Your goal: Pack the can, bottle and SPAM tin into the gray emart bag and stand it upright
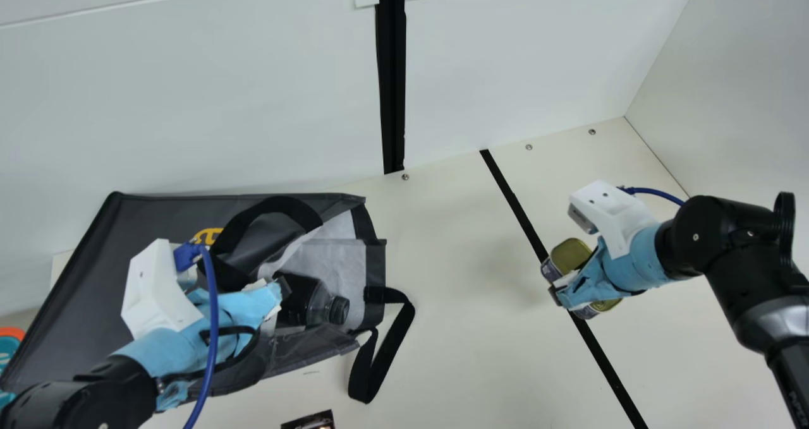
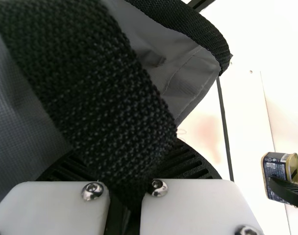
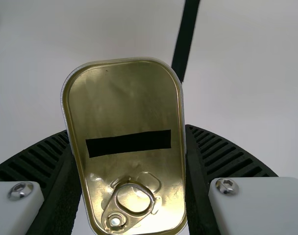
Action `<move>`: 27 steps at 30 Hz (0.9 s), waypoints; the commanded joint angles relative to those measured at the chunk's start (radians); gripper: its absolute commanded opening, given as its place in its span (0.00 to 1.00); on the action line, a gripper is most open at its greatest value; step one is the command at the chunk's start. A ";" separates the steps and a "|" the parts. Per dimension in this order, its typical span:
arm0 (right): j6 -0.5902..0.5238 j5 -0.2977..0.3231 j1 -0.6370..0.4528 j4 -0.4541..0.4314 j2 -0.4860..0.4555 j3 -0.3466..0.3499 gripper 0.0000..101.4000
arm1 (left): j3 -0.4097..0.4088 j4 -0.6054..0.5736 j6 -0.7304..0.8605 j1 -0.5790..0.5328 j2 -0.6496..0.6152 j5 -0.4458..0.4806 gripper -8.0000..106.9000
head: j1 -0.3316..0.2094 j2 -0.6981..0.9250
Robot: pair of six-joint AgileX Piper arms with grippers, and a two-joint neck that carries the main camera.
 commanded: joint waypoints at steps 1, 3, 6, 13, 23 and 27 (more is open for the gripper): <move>-0.011 0.004 0.019 0.007 0.005 -0.006 0.00 | 0.000 0.000 0.000 0.000 0.000 0.000 0.00 | -0.023 -0.002; -0.022 0.008 0.035 0.012 0.009 -0.013 0.00 | 0.000 0.000 0.000 0.000 0.000 0.000 0.00 | -0.023 -0.002; -0.040 0.014 0.062 0.020 0.016 -0.021 0.00 | 0.000 0.000 0.000 0.000 0.000 0.000 0.00 | -0.023 -0.002; -0.084 0.022 0.124 0.039 0.033 -0.034 0.00 | 0.000 0.000 0.000 0.000 0.000 0.000 0.00 | -0.023 -0.002; -0.125 0.020 0.214 0.059 0.059 -0.051 0.00 | 0.000 0.000 0.000 0.000 0.000 0.000 0.00 | -0.023 -0.002; -0.137 0.020 0.246 0.066 0.069 -0.059 0.00 | 0.000 0.000 0.000 0.000 0.000 0.000 0.00 | -0.023 -0.002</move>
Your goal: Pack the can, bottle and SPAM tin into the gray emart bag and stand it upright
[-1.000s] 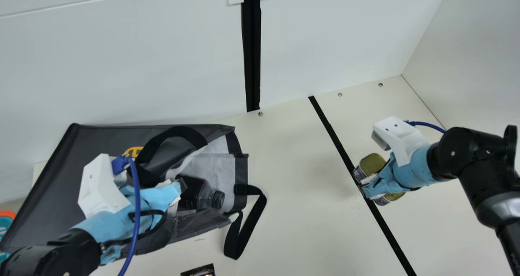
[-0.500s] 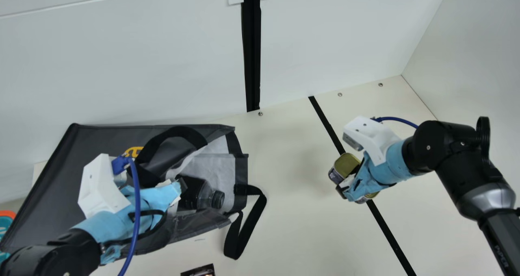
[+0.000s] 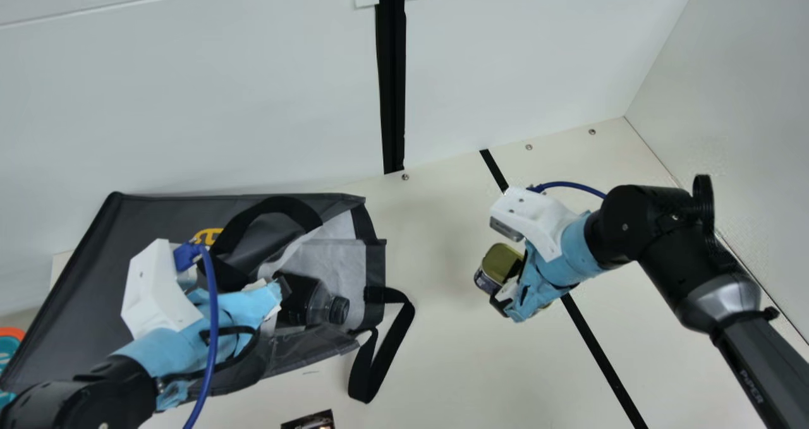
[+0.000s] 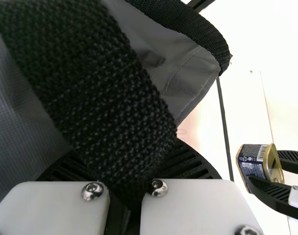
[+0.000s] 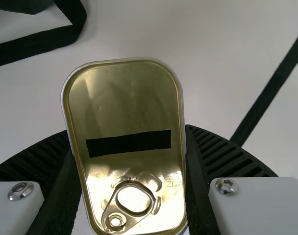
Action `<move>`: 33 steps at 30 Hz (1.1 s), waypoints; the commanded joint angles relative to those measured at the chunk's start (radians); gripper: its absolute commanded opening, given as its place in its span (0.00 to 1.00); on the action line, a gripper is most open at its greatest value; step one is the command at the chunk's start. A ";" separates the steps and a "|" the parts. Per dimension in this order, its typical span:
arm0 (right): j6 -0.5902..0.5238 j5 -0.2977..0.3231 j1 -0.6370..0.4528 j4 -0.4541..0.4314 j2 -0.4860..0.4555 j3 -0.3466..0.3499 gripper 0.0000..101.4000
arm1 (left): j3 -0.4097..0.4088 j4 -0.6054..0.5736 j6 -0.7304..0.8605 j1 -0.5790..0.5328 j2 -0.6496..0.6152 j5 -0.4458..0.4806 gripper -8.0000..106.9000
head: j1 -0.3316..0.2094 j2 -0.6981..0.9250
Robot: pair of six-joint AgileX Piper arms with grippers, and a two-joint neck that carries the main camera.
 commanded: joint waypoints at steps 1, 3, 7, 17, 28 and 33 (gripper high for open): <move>-0.004 0.002 0.013 0.003 0.003 -0.004 0.00 | 0.000 0.000 0.000 0.000 0.000 0.000 0.00 | -0.023 -0.001; -0.009 0.002 0.028 0.006 0.007 -0.007 0.00 | 0.000 0.000 0.000 0.000 0.000 0.000 0.00 | -0.023 -0.001; -0.021 0.003 0.056 0.011 0.013 -0.010 0.00 | 0.000 0.000 0.000 0.000 0.000 0.000 0.00 | -0.023 -0.001; -0.050 0.003 0.124 0.028 0.023 -0.006 0.00 | 0.000 0.000 0.000 0.000 0.000 0.000 0.00 | -0.023 -0.001; -0.076 0.000 0.185 0.048 0.026 0.002 0.00 | 0.000 0.000 0.000 0.000 0.000 0.000 0.00 | -0.023 -0.001; -0.109 -0.026 0.200 0.076 0.028 0.017 0.00 | 0.000 0.000 0.000 0.000 0.000 0.000 0.00 | -0.023 -0.001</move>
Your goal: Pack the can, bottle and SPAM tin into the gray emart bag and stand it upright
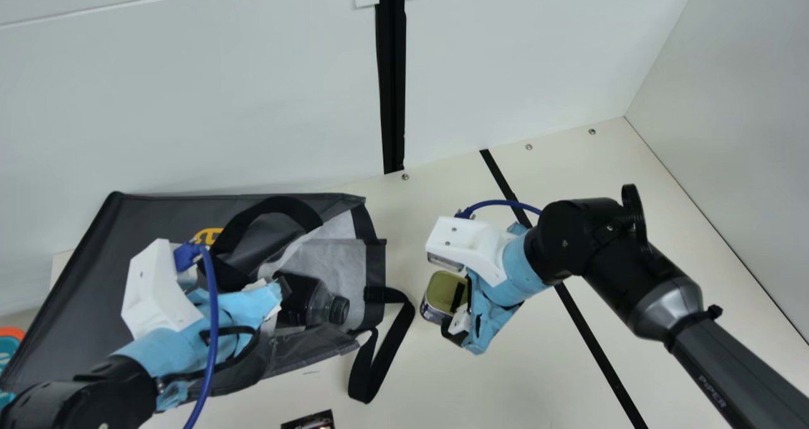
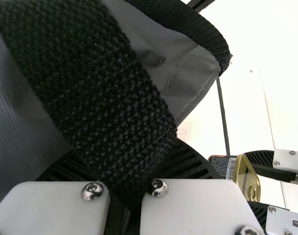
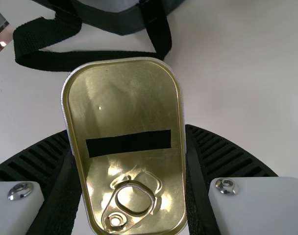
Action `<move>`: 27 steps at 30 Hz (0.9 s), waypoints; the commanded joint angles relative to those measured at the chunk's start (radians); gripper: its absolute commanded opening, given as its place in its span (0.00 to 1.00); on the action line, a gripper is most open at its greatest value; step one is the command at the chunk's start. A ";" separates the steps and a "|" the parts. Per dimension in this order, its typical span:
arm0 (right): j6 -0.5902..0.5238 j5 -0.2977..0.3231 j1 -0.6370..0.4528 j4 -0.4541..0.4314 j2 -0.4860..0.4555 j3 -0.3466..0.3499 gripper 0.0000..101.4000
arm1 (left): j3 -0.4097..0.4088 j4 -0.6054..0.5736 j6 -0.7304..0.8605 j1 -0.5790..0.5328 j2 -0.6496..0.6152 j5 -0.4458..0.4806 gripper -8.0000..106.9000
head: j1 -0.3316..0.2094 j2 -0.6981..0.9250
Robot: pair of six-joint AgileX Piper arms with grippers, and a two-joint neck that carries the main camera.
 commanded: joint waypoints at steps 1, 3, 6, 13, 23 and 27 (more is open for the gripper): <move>-0.017 -0.014 0.001 0.017 0.003 0.009 0.00 | 0.000 0.000 0.000 0.000 0.000 0.000 0.00 | -0.023 -0.002; -0.038 -0.027 0.000 0.038 0.006 0.020 0.00 | 0.000 0.000 0.000 0.000 0.000 0.000 0.00 | -0.023 -0.002; -0.077 -0.050 -0.004 0.077 0.010 0.037 0.00 | 0.000 0.000 0.000 0.000 0.000 0.000 0.00 | -0.023 -0.002; -0.194 -0.116 -0.020 0.207 0.016 0.082 0.00 | 0.000 0.000 0.000 0.000 0.000 0.000 0.00 | -0.023 -0.002; -0.359 -0.189 -0.028 0.406 0.029 0.123 0.00 | 0.000 0.000 0.000 0.000 0.000 0.000 0.00 | -0.023 -0.002; -0.409 -0.211 -0.023 0.473 0.039 0.129 0.00 | 0.000 0.000 0.000 0.000 0.000 0.000 0.00 | -0.023 -0.002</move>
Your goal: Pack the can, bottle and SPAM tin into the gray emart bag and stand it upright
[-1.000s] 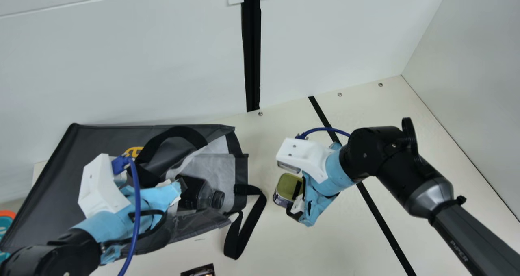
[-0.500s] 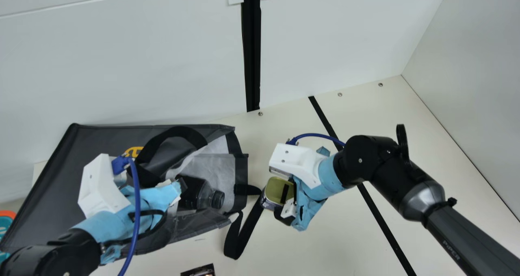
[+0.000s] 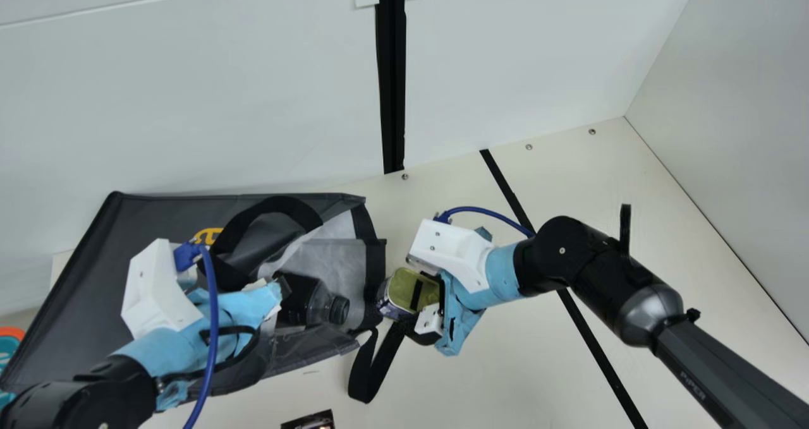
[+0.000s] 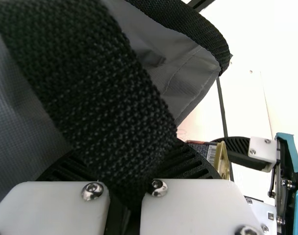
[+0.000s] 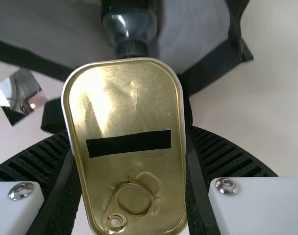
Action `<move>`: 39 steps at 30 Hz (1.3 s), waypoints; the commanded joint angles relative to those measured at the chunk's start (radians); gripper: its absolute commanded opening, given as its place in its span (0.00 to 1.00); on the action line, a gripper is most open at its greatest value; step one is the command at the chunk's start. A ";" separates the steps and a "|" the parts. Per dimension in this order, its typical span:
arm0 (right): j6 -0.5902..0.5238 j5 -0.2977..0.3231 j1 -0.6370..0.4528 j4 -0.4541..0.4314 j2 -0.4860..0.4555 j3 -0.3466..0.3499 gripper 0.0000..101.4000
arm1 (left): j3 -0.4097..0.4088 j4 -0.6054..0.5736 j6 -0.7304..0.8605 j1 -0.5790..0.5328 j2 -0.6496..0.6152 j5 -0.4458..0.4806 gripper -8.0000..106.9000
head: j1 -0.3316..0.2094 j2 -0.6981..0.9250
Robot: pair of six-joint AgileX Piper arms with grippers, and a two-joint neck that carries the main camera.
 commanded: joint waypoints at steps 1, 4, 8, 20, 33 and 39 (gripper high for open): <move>-0.027 -0.008 0.004 0.046 0.005 0.001 0.00 | 0.000 0.000 0.000 0.000 0.000 0.000 0.00 | -0.023 -0.002; -0.058 -0.028 0.012 0.088 0.014 0.005 0.00 | 0.000 0.000 0.000 0.000 0.000 0.000 0.00 | -0.023 -0.002; -0.095 -0.053 0.026 0.136 0.027 0.011 0.00 | 0.000 0.000 0.000 0.000 0.000 0.000 0.00 | -0.023 -0.002; -0.167 -0.113 0.081 0.238 0.084 0.001 0.00 | 0.000 0.000 0.000 0.000 0.000 0.000 0.00 | -0.023 -0.002; -0.190 -0.156 0.146 0.293 0.175 -0.069 0.00 | 0.000 0.000 0.000 0.000 0.000 0.000 0.00 | -0.023 -0.002; -0.195 -0.173 0.171 0.311 0.226 -0.113 0.00 | 0.000 0.000 0.000 0.000 0.000 0.000 0.00 | -0.023 -0.002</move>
